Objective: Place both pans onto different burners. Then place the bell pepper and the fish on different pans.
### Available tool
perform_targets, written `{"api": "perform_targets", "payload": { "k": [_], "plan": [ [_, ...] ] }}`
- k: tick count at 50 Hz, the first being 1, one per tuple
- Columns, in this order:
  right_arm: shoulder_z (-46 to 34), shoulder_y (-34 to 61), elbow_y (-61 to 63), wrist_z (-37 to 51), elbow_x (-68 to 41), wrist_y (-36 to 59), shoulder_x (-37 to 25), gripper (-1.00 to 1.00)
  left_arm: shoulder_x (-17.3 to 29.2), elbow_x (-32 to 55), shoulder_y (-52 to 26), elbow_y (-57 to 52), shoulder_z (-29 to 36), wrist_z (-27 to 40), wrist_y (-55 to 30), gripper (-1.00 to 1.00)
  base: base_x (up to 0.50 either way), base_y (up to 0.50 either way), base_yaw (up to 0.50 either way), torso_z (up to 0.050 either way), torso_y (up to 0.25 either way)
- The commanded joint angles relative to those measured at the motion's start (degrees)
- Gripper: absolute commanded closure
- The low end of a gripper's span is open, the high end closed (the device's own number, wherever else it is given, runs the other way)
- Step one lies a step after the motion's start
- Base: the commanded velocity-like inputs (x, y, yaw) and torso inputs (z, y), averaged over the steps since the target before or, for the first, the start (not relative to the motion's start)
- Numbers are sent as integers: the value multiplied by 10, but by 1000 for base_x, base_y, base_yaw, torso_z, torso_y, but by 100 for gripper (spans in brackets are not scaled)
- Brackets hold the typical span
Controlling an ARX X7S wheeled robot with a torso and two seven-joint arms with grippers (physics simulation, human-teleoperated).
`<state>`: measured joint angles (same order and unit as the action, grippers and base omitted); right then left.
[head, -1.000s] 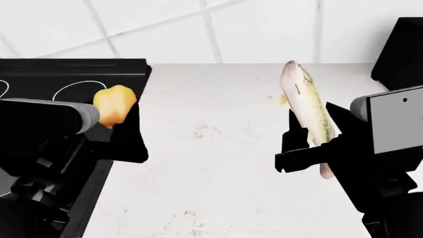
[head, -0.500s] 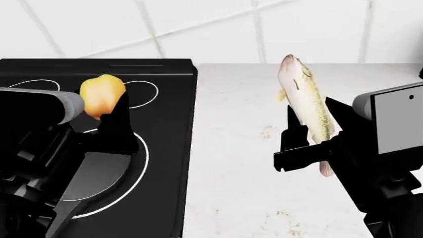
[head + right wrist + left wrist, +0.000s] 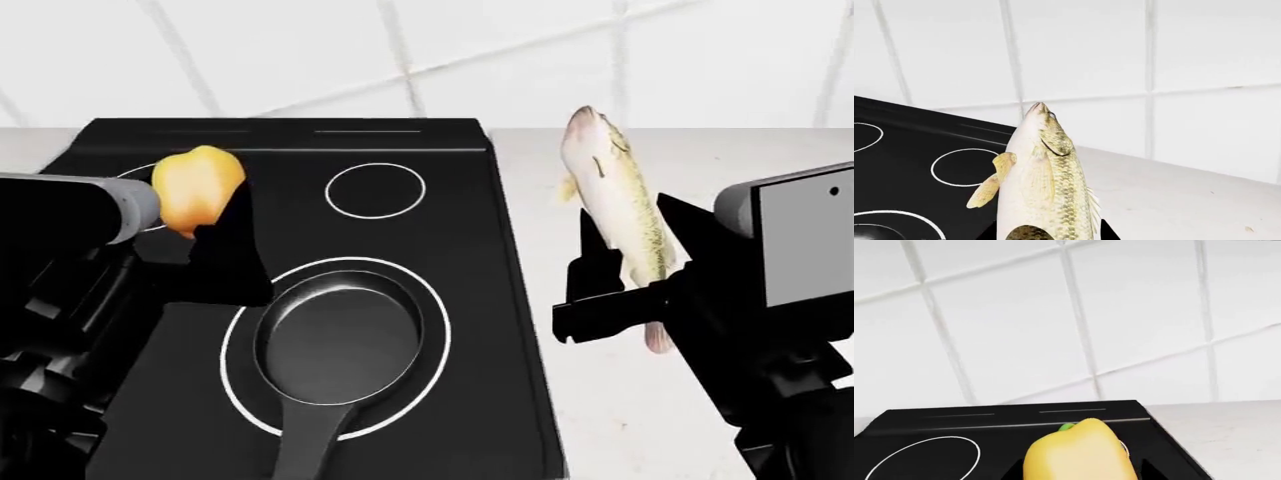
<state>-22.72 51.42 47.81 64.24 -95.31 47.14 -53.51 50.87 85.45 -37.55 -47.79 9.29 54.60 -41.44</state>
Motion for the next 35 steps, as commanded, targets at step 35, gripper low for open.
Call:
{"api": "perform_targets", "payload": {
  "k": [35],
  "plan": [
    [2,40,2,14,-4,18,0,100,13,17,6,10,-10,-2,13,100,0,500,0,1,1]
  ]
}}
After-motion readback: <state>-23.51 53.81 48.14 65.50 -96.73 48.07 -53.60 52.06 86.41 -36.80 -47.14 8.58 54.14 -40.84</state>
